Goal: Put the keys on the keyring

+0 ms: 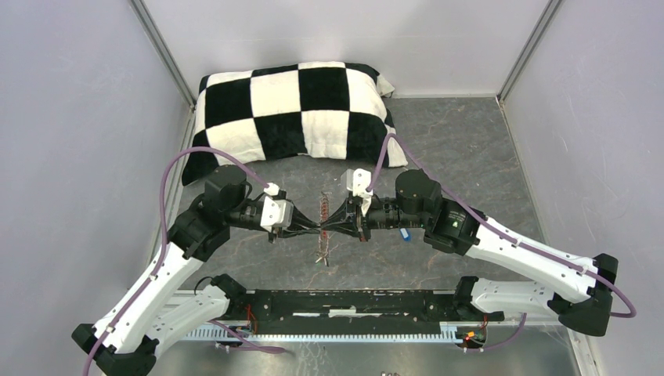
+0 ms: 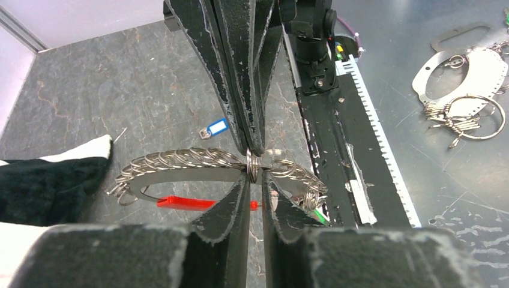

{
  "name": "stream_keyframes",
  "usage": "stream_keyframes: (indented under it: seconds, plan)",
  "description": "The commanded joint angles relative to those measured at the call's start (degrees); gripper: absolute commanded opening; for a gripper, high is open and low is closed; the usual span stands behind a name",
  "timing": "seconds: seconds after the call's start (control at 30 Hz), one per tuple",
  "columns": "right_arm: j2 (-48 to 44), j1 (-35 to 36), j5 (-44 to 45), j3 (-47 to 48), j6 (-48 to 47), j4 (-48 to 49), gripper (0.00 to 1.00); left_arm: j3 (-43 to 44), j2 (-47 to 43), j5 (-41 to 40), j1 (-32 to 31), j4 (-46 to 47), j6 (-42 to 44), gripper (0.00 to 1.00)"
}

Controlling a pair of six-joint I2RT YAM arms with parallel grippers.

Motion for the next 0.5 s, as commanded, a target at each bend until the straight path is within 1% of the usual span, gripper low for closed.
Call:
stream_keyframes:
  seconds: [0.0,0.07,0.1,0.47]
  plan:
    - [-1.2,0.1,-1.3,-1.1,2.5,6.6,0.01,0.4,0.0,1.6,-0.3,0.8,2.3,0.15]
    - [-1.3,0.1,-1.2,-1.5,2.7,6.9,0.01,0.4,-0.4,1.4,-0.3,2.1,1.2,0.09]
    - [-1.4,0.1,-1.1,-1.8,2.8,7.2,0.01,0.4,-0.7,1.3,-0.2,2.5,1.0,0.08]
    - [-2.0,0.1,0.2,-3.4,3.4,8.4,0.0,0.7,-1.3,1.7,-0.2,3.8,-0.9,0.02]
